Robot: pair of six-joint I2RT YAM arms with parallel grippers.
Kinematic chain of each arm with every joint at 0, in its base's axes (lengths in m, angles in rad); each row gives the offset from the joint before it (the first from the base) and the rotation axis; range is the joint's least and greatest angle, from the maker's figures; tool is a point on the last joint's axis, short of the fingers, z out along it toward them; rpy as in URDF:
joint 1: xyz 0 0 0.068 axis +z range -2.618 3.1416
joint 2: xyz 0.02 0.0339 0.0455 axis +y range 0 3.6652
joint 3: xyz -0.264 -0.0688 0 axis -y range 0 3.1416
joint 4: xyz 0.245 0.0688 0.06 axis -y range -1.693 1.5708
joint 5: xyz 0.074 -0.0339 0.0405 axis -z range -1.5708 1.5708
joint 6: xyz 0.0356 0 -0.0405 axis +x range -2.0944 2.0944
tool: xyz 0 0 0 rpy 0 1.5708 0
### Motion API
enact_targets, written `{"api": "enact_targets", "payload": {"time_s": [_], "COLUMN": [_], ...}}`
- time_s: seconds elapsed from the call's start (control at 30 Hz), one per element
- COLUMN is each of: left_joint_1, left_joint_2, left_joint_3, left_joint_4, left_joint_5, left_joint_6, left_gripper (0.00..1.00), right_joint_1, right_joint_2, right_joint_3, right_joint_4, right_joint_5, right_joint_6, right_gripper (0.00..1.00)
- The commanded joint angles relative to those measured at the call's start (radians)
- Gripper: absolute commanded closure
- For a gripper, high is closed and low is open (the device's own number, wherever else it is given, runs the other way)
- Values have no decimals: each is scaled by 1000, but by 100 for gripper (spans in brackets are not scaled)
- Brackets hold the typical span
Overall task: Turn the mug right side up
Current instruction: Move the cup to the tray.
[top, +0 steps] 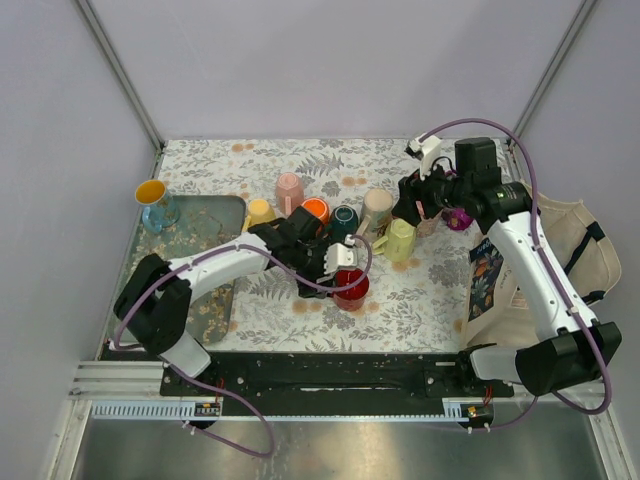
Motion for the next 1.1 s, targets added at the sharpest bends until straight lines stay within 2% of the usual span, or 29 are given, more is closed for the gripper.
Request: {"api": "enact_targets", "payload": {"time_s": [0.0, 0.07, 0.23, 0.33, 0.43, 0.5, 0.7, 0.8, 0.93, 1.07], "left_joint_1": [-40, -60, -74, -76, -73, -67, 44, 87, 148, 289], "left_joint_2": [61, 93, 155, 158, 158, 146, -24, -115, -218, -304], "left_joint_3": [28, 36, 69, 71, 94, 114, 164, 221, 272, 238], "left_joint_4": [73, 62, 60, 62, 1, -45, -84, -96, -101, -33], "left_joint_5": [-45, -46, -52, -46, -46, -43, 113, 121, -27, -243], "left_joint_6": [-8, -6, -46, -57, -48, -42, -54, -80, -184, -382], "left_gripper": [28, 30, 47, 64, 86, 93, 99, 100, 100, 100], "right_joint_1": [2, 1, 1, -1, -1, -2, -13, -18, -18, -19], "right_joint_2": [-53, -58, -53, -52, -50, -42, -13, -9, -4, -6], "right_joint_3": [-5, -5, -7, -9, -2, 16, 86, 105, 106, 99], "right_joint_4": [43, 39, 40, 40, 36, 22, -53, -87, -93, -72], "right_joint_5": [18, 18, 13, 12, 22, 27, 65, 67, 78, 85], "right_joint_6": [25, 18, 26, 25, 17, 9, -6, 8, 57, 86], "right_gripper": [30, 30, 31, 31, 31, 31, 31, 31, 31, 31]}}
